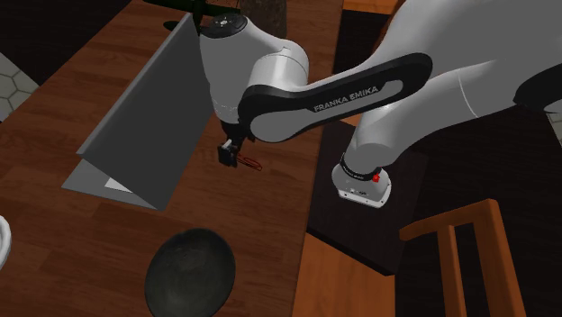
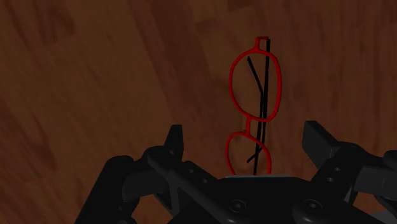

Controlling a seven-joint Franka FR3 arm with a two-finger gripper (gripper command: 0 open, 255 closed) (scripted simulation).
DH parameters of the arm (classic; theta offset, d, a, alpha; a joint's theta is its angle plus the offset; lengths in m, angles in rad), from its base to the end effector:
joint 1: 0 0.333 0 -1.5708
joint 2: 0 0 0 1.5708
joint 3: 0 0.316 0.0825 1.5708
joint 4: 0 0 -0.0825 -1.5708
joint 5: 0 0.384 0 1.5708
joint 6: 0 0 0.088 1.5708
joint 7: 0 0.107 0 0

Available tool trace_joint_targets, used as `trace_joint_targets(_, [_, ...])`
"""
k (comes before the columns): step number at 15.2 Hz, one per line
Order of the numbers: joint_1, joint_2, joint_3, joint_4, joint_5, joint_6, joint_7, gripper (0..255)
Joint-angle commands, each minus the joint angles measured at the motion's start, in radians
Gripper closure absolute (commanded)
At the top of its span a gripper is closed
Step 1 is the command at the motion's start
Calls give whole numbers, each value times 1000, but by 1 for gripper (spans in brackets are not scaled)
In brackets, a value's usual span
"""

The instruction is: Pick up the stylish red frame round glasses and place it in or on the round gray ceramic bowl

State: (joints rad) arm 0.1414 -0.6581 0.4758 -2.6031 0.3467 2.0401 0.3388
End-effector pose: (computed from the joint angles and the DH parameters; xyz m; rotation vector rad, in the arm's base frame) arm 0.2897 0.2296 0.4444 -3.0890 -0.0718 -0.0645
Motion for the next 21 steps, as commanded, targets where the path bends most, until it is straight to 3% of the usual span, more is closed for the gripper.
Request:
trace_joint_targets(1, [1, 12, 10, -24, 7, 37, -1, 0])
trace_joint_targets(9, [1, 12, 10, -24, 7, 37, -1, 0])
trace_joint_targets(10, [1, 12, 10, -24, 7, 37, -1, 255])
trace_joint_targets(21, [0, 2, 2, -4, 1, 6, 0, 255])
